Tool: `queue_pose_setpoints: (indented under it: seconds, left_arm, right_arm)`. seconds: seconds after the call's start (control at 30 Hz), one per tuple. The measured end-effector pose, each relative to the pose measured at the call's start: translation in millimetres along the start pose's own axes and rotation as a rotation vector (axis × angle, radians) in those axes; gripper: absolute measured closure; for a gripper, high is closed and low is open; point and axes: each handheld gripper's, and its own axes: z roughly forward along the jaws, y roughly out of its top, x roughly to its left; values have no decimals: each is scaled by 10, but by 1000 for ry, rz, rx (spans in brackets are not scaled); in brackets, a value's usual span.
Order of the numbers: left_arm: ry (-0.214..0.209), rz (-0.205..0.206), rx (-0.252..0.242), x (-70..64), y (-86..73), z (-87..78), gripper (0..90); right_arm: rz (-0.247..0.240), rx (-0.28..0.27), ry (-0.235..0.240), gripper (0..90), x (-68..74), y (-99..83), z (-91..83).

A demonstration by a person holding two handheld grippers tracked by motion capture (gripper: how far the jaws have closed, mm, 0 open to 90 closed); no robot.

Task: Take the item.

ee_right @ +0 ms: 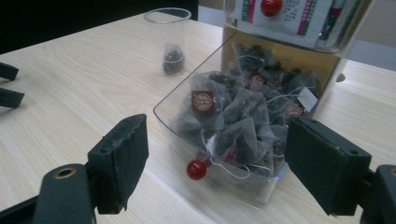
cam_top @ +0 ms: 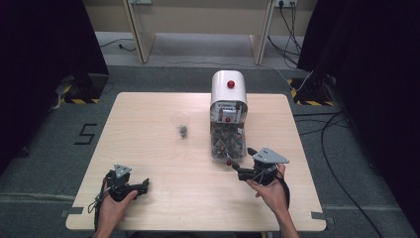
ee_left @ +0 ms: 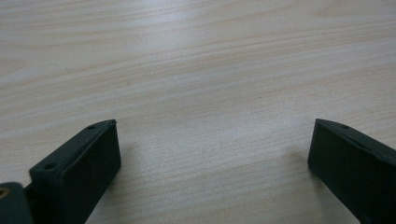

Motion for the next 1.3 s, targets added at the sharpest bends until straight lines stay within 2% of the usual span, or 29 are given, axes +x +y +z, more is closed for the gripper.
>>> queue_pose_setpoints:
  seconds: [0.8,1.3]
  left_arm:
    - [0,-1,-1,0,-4,-3,19]
    - [1,0,0,0,-4,-4,19]
  right_arm:
    - [33,25,-33,225,-79,-222,-212]
    - [53,50,-40,215,-106,-368,-272]
